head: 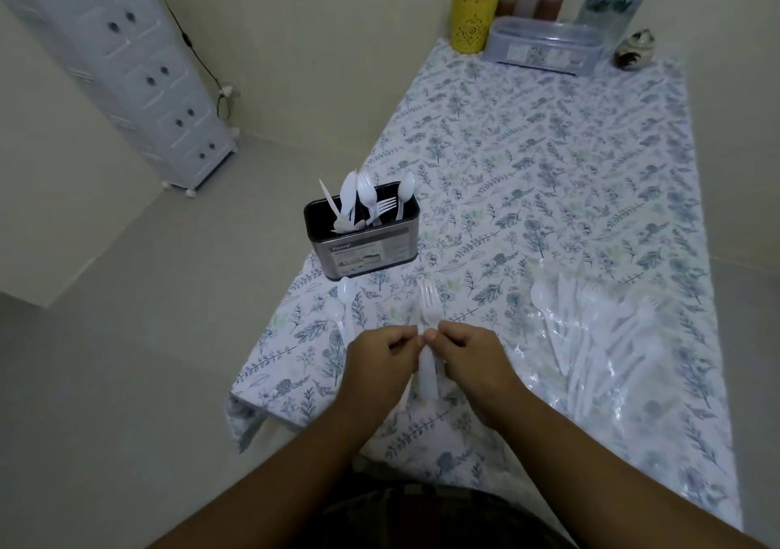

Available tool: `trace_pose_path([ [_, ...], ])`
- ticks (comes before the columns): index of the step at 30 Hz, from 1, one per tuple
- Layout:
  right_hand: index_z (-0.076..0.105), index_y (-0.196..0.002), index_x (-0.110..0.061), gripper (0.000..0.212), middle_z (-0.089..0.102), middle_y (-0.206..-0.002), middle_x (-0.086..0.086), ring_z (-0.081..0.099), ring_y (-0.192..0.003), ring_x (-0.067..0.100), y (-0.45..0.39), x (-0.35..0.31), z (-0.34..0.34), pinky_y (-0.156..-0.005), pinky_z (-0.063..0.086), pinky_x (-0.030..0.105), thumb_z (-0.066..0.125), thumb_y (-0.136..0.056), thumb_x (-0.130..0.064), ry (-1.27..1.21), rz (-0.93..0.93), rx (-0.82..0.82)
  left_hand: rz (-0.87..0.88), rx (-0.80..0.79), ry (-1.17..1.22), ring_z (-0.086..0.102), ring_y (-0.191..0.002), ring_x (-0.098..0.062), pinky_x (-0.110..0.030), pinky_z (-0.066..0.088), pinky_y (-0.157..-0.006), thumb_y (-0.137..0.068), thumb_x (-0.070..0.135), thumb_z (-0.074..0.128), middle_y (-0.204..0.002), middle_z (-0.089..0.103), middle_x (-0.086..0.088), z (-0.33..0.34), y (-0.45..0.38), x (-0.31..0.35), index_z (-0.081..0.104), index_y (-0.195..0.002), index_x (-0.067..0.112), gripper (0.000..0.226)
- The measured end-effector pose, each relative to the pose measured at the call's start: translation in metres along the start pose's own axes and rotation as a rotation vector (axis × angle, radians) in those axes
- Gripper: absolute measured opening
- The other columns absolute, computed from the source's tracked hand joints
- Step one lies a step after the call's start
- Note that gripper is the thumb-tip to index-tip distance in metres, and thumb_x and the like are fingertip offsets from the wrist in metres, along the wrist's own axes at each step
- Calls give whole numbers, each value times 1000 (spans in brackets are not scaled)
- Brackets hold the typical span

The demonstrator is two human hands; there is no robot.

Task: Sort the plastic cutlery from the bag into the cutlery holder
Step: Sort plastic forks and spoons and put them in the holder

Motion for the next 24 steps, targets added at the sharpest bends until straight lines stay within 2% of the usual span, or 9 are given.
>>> trace_pose_path([
  [2, 78, -89, -11, 10, 76, -82, 2, 73, -80, 19, -4, -5, 2, -75, 57, 32, 73, -93, -19, -76, 11, 20, 27, 13, 19, 75, -84, -9, -37, 63, -78, -91, 19, 72, -90, 78, 5, -8, -6, 4, 78, -106, 18, 17],
  [3, 79, -95, -15, 6, 79, -88, 0, 76, -86, 17, -7, -8, 3, -79, 59, 29, 77, -90, -18, -101, 21, 47, 43, 18, 29, 75, -83, -9, -38, 63, -78, -91, 17, 72, -89, 78, 6, -12, -10, 7, 78, -105, 19, 16],
  [5, 75, -98, -27, 18, 81, -88, -2, 77, -85, 10, -11, -16, 5, -76, 60, 24, 81, -86, -15, -130, 26, 88, 60, 19, 59, 75, -83, -9, -37, 63, -79, -91, 12, 71, -89, 78, 7, -19, -17, 11, 78, -106, 19, 17],
  [8, 74, -107, -17, 25, 80, -95, 4, 77, -91, 14, -16, -27, 9, -76, 63, 31, 82, -84, -14, -202, 49, 116, 65, 31, 70, 75, -82, -10, -37, 63, -78, -90, 12, 72, -88, 76, 6, -29, -29, 15, 76, -108, 16, 19],
  [12, 74, -116, -8, 30, 79, -102, 3, 77, -95, 16, -29, -46, 19, -80, 63, 35, 79, -87, -10, -237, 26, 128, 187, 87, -60, 70, -82, 3, -22, 60, -78, -90, 16, 73, -89, 74, 13, -47, -46, 35, 75, -112, 15, 23],
  [16, 77, -105, -16, 19, 81, -99, 4, 77, -96, 20, -47, -95, 23, -88, 62, 39, 77, -88, -7, -204, -144, 140, 367, 128, -103, 68, -83, 8, -8, 52, -74, -91, 13, 72, -90, 72, 14, -68, -66, 84, 76, -110, 14, 20],
  [19, 77, -112, -7, 25, 81, -101, 7, 77, -96, 23, -66, -142, 23, -91, 61, 42, 79, -87, -10, -154, -283, 159, 445, 148, -93, 70, -81, 2, -16, 56, -75, -90, 15, 73, -90, 74, 11, -90, -90, 124, 77, -104, 16, 14],
  [21, 78, -112, -4, 25, 80, -101, 10, 77, -98, 26, -79, -168, 26, -93, 60, 44, 78, -88, -10, -113, -364, 152, 442, 132, -67, 70, -75, -2, -20, 57, -68, -90, 17, 73, -85, 74, 10, -101, -110, 140, 76, -96, 17, 7],
  [24, 79, -106, -4, 19, 80, -97, 11, 77, -96, 29, -98, -186, 30, -93, 60, 49, 77, -88, -6, -57, -419, 164, 419, 127, -85, 67, -62, -4, -13, 51, -57, -89, 13, 73, -77, 72, 8, -111, -133, 148, 74, -93, 15, 5],
])
Point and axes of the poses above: each hand's wrist, its own y-axis away from the middle knuckle, its own z-axis out of the palm, x = y × z, the point moved 6 cm from there along -y, towards the middle knuckle
